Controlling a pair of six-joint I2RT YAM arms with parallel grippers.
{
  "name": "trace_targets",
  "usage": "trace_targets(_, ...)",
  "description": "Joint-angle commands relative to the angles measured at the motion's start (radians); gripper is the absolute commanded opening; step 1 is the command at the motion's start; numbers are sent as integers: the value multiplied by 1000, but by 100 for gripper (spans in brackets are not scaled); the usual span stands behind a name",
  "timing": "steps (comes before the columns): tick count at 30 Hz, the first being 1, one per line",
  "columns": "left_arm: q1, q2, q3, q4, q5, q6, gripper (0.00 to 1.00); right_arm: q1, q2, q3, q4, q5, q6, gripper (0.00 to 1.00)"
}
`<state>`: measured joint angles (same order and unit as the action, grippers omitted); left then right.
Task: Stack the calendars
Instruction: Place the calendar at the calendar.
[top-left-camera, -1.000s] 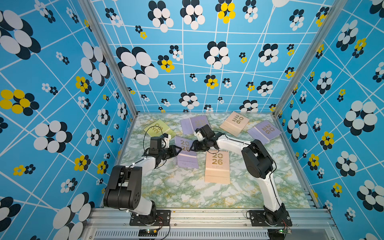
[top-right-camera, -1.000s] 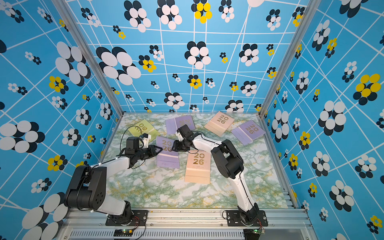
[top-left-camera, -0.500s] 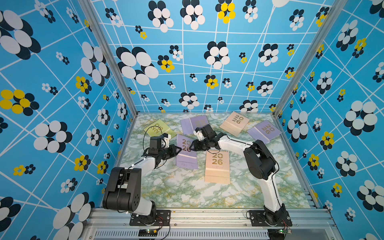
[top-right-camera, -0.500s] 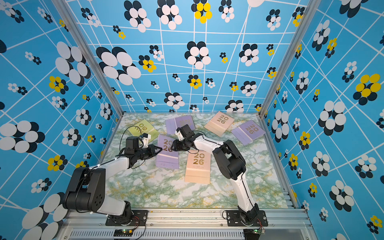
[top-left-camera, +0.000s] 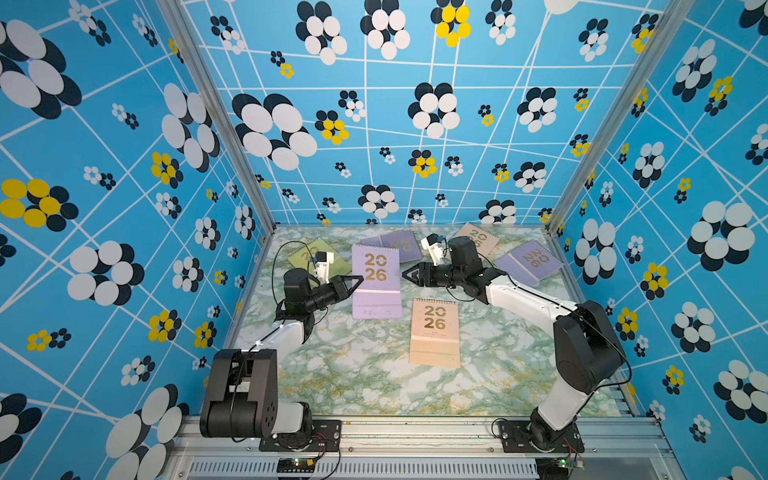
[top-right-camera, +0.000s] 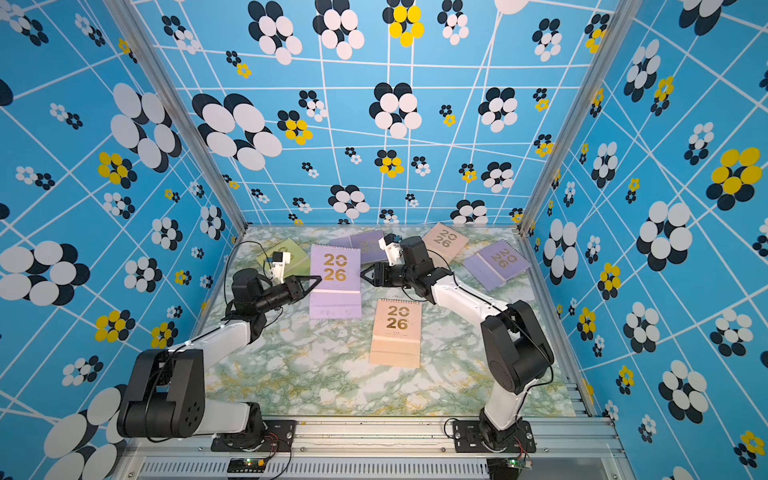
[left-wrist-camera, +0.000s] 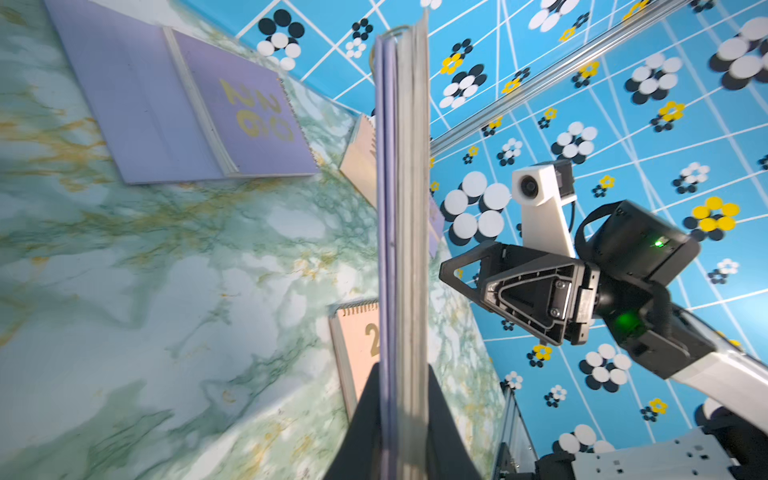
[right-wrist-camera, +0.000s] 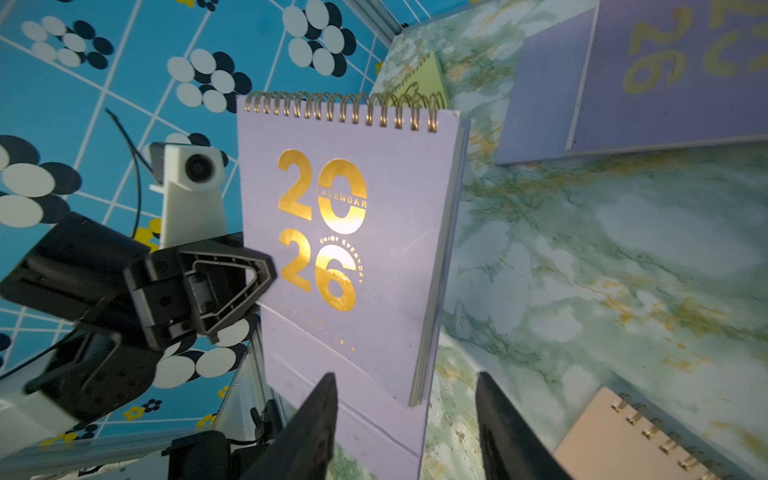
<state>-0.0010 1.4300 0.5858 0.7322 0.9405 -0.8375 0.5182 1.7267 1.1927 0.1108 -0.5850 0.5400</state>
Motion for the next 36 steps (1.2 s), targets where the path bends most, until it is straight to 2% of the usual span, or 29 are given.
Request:
trace_targets(1, 7, 74, -22, 377, 99, -203, 0, -17, -12, -55, 151, -106, 45, 56)
trace_targets(4, 10, 140, -23, 557, 114, -325, 0, -16, -9, -62, 168, -121, 47, 55)
trace_targets(6, 10, 160, -17, 592, 119, -352, 0, -17, -9, -73, 199, -126, 54, 56)
trace_targets(15, 7, 94, -6, 452, 129, -267, 0, -18, 48, -49, 268, -149, 83, 56)
trace_targets(26, -1, 115, -16, 524, 146, -307, 0, -11, 115, 17, 331, -214, 123, 54)
trace_targets(33, -10, 116, -9, 528, 152, -310, 0, 27, 146, 56, 342, -222, 134, 49)
trace_targets(36, -10, 111, -11, 523, 155, -307, 0, 36, 159, 65, 361, -221, 151, 42)
